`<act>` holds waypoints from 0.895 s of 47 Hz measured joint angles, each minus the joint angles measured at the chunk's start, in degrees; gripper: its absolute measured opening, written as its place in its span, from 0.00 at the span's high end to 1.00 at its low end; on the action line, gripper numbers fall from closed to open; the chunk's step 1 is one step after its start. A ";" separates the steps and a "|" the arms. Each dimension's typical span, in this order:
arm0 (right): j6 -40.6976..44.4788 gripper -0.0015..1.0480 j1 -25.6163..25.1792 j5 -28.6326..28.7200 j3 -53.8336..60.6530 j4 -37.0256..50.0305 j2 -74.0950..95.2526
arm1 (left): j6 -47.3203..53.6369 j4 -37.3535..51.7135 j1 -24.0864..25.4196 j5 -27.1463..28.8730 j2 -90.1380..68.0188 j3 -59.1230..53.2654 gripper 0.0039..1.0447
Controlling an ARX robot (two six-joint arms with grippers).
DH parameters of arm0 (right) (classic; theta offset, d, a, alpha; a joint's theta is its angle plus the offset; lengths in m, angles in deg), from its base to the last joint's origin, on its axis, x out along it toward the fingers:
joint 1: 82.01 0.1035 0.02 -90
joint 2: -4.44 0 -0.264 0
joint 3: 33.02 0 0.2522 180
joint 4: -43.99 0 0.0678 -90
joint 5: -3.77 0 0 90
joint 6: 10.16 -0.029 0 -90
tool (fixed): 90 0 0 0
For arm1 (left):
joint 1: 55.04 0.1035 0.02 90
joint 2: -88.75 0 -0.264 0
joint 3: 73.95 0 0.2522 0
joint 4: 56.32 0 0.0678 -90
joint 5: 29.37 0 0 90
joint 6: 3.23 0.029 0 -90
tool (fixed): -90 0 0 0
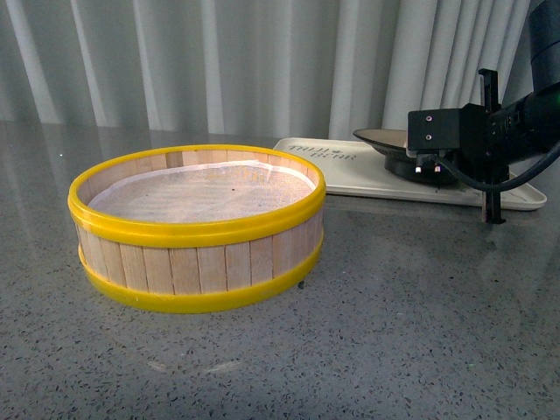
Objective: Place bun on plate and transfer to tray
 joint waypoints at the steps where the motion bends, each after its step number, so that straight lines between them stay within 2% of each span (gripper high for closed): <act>1: -0.07 0.97 0.04 0.00 0.04 -0.15 0.02 | 0.00 0.00 0.00 0.00 0.00 0.00 0.06; 12: 1.14 0.97 0.13 -1.33 0.85 -2.78 -0.20 | 0.00 0.00 0.00 0.00 0.00 0.00 0.06; 27: 1.09 0.58 0.22 -1.46 4.63 -2.21 -2.32 | 0.00 0.00 0.00 0.00 0.00 0.00 0.06; 29: 0.92 0.50 0.28 -1.03 5.42 -1.73 -3.13 | 0.00 0.00 0.00 0.00 0.00 0.00 0.06; 42: -1.66 0.19 0.98 2.14 10.88 0.76 -8.61 | -0.02 0.00 0.00 0.00 0.00 0.00 0.06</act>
